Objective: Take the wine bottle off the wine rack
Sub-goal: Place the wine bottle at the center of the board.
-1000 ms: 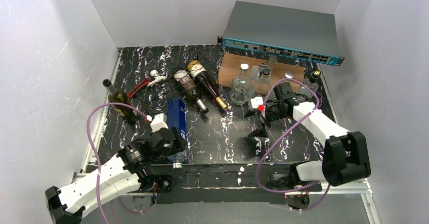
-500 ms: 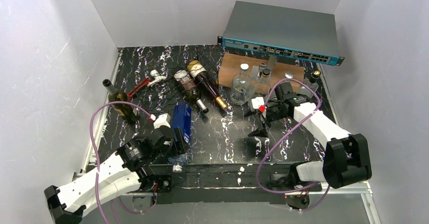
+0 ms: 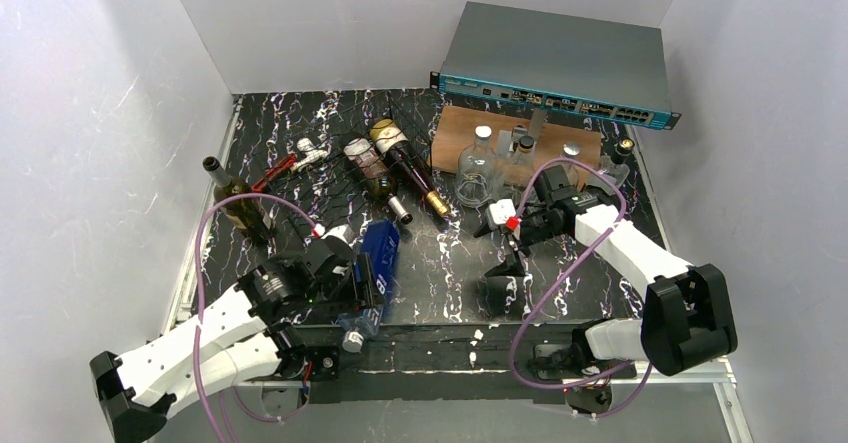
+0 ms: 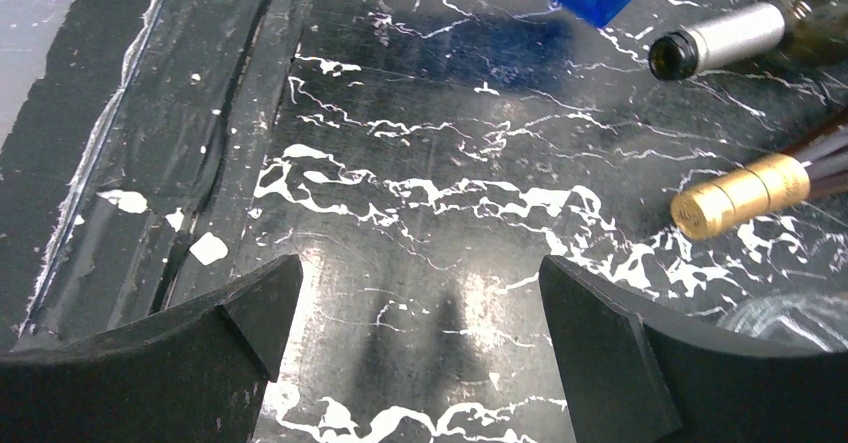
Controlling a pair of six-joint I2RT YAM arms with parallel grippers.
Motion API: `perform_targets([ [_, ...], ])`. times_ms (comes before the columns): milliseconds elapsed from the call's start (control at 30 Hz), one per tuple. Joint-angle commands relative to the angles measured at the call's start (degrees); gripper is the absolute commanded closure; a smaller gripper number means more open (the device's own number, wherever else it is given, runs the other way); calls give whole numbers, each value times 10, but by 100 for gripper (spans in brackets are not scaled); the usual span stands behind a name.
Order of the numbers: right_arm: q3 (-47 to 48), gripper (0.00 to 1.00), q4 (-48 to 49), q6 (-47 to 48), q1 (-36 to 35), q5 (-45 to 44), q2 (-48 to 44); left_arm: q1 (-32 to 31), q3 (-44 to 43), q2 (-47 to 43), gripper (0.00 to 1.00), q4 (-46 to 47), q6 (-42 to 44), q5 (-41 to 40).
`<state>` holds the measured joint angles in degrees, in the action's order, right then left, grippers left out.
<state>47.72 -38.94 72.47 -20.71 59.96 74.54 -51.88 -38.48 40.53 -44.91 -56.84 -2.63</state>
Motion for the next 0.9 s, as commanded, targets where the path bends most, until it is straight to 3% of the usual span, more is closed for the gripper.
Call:
perform_targets([
  [0, -6, 1, -2, 13, -25, 12, -16, 1, -68, 16, 100, 28, 1, 69],
  [600, 43, 2, 96, -23, -134, -27, -15, 1, -200, 186, 100, 4, -32, 193],
  [867, 55, 2, 169, -112, -161, -33, -15, 2, -264, 270, 100, 6, -30, 236],
])
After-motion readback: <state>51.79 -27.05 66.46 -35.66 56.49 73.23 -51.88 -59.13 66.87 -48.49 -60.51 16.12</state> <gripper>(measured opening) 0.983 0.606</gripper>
